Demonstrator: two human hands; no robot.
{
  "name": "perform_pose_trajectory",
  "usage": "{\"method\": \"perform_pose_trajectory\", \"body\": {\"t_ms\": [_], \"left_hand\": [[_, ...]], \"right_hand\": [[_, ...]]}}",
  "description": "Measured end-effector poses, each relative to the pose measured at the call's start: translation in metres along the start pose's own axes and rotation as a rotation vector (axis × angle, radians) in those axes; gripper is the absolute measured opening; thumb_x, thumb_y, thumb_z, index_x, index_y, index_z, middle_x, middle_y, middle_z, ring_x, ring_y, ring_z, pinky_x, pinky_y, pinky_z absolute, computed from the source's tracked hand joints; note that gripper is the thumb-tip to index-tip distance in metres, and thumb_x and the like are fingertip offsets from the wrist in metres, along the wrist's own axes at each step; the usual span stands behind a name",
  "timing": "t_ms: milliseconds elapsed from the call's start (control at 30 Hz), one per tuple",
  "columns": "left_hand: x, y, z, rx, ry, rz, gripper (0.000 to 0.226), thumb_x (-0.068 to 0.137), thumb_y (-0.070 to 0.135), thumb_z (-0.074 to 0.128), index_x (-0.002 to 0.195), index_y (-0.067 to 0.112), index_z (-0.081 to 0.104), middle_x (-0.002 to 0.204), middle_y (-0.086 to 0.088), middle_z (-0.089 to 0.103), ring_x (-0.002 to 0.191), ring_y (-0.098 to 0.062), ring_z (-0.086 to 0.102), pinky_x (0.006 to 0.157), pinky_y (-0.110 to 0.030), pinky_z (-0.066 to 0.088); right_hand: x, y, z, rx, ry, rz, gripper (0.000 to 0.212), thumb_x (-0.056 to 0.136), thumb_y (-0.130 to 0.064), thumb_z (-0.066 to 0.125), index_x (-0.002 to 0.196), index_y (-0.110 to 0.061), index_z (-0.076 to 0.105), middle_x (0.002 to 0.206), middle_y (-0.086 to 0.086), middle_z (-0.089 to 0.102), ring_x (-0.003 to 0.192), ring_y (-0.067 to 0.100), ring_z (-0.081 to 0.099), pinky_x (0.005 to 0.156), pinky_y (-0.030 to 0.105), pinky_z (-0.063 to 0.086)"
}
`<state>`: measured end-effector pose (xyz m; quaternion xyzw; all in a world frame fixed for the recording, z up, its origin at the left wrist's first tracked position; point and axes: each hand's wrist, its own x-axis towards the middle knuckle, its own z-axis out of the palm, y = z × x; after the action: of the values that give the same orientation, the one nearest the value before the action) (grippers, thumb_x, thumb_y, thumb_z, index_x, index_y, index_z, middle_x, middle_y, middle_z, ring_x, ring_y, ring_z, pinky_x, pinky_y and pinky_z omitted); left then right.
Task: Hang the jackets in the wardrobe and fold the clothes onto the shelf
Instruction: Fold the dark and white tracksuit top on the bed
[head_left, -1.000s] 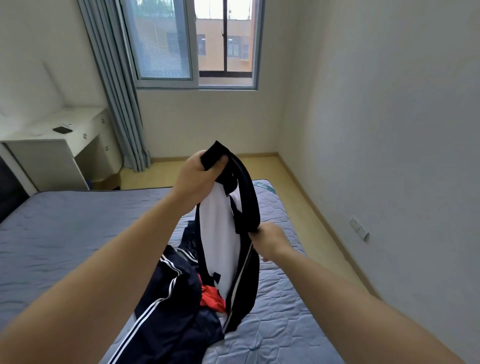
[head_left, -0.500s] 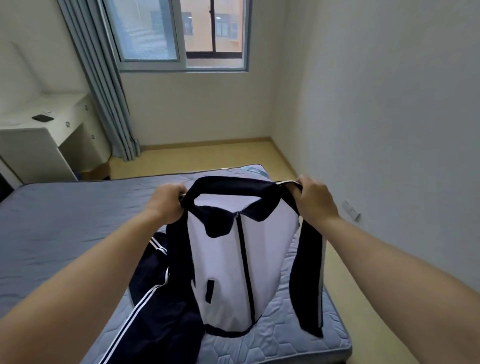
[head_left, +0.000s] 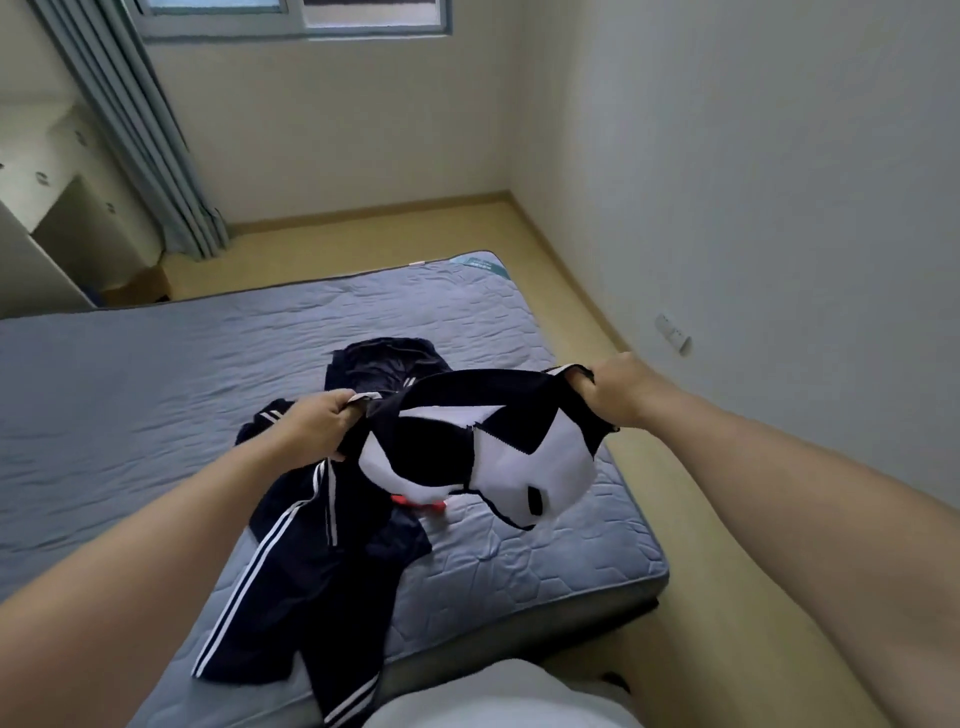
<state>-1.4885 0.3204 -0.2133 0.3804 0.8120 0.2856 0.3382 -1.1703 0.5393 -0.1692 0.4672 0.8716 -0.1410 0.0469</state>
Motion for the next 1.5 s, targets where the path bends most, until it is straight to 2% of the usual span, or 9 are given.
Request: {"method": "perform_pose_trajectory", "body": {"t_ms": [133,267,367,533,667,833,933,1267,1500], "left_hand": [[-0.001,-0.014,0.005,0.214,-0.322,-0.149,0.018,0.097,0.025,0.064,0.113,0.017,0.070,0.112,-0.008,0.064,0.099,-0.025,0.064,0.076,-0.045,0.062],[-0.006,-0.019,0.006,0.093,-0.531,-0.404,0.016,0.097,0.023,0.063,0.090,0.018,0.077,0.070,-0.002,0.068,0.059,-0.024,0.067,0.062,-0.049,0.061],[-0.006,-0.019,0.004,0.082,-0.728,-0.580,0.023,0.100,0.024,0.058,0.113,0.008,0.068,0.103,-0.017,0.074,0.084,-0.036,0.074,0.063,-0.050,0.060],[0.018,-0.018,0.009,0.217,-0.930,-0.728,0.029,0.099,0.035,0.053,0.113,0.015,0.069,0.097,-0.007,0.076,0.080,-0.025,0.072,0.055,-0.032,0.057],[0.073,-0.022,0.022,0.226,-0.661,-0.741,0.034,0.096,0.039,0.061,0.117,0.013,0.066,0.110,-0.008,0.071,0.089,-0.025,0.069,0.053,-0.030,0.056],[0.196,-0.034,0.043,0.329,0.035,-0.388,0.033,0.093,0.040,0.062,0.100,0.008,0.064,0.098,-0.012,0.066,0.088,-0.031,0.069,0.066,-0.031,0.054],[0.255,-0.052,0.081,0.282,0.391,-0.322,0.039,0.088,0.024,0.061,0.122,0.009,0.050,0.131,-0.015,0.051,0.113,-0.036,0.056,0.088,-0.040,0.045],[0.272,-0.184,0.325,0.486,-0.299,-0.449,0.067,0.091,0.004,0.044,0.153,0.024,0.028,0.157,-0.001,0.029,0.136,-0.029,0.041,0.100,-0.042,0.047],[0.259,-0.220,0.426,0.767,-0.494,-0.355,0.055,0.088,0.005,0.040,0.142,0.017,0.037,0.146,-0.007,0.035,0.125,-0.029,0.043,0.090,-0.041,0.047]], "right_hand": [[-0.002,0.009,0.018,0.056,-0.414,0.121,0.050,0.094,-0.057,0.051,0.076,-0.011,0.061,0.078,0.008,0.065,0.065,0.025,0.067,0.051,0.032,0.056],[0.002,0.009,0.029,0.202,-0.746,0.359,0.037,0.088,-0.043,0.071,0.099,-0.008,0.061,0.100,0.014,0.065,0.086,0.034,0.070,0.057,0.044,0.061],[0.009,0.007,0.031,0.172,-1.015,0.496,0.034,0.090,-0.039,0.068,0.107,-0.010,0.064,0.097,0.014,0.072,0.089,0.031,0.070,0.064,0.046,0.061],[0.041,0.002,0.033,-0.002,-1.266,0.542,0.047,0.090,-0.042,0.066,0.128,-0.014,0.065,0.107,0.011,0.075,0.092,0.027,0.072,0.061,0.041,0.060],[0.102,-0.003,0.048,-0.006,-1.114,0.534,0.040,0.090,-0.039,0.067,0.119,-0.012,0.062,0.106,0.013,0.071,0.085,0.030,0.070,0.055,0.036,0.059],[0.234,-0.011,0.095,0.054,-0.307,0.249,0.031,0.086,-0.041,0.062,0.098,-0.013,0.057,0.122,0.013,0.063,0.097,0.033,0.061,0.077,0.039,0.054],[0.289,-0.016,0.151,0.360,-0.098,0.093,0.055,0.091,-0.039,0.058,0.138,-0.013,0.047,0.153,0.008,0.040,0.133,0.028,0.045,0.104,0.039,0.041],[0.274,0.136,0.387,0.314,-0.362,0.445,0.044,0.091,-0.012,0.047,0.135,-0.012,0.049,0.137,0.015,0.047,0.115,0.034,0.053,0.085,0.035,0.042],[0.265,0.217,0.471,0.288,-0.353,0.708,0.046,0.088,-0.014,0.055,0.131,-0.008,0.040,0.136,0.022,0.041,0.117,0.041,0.051,0.091,0.042,0.047]]}}
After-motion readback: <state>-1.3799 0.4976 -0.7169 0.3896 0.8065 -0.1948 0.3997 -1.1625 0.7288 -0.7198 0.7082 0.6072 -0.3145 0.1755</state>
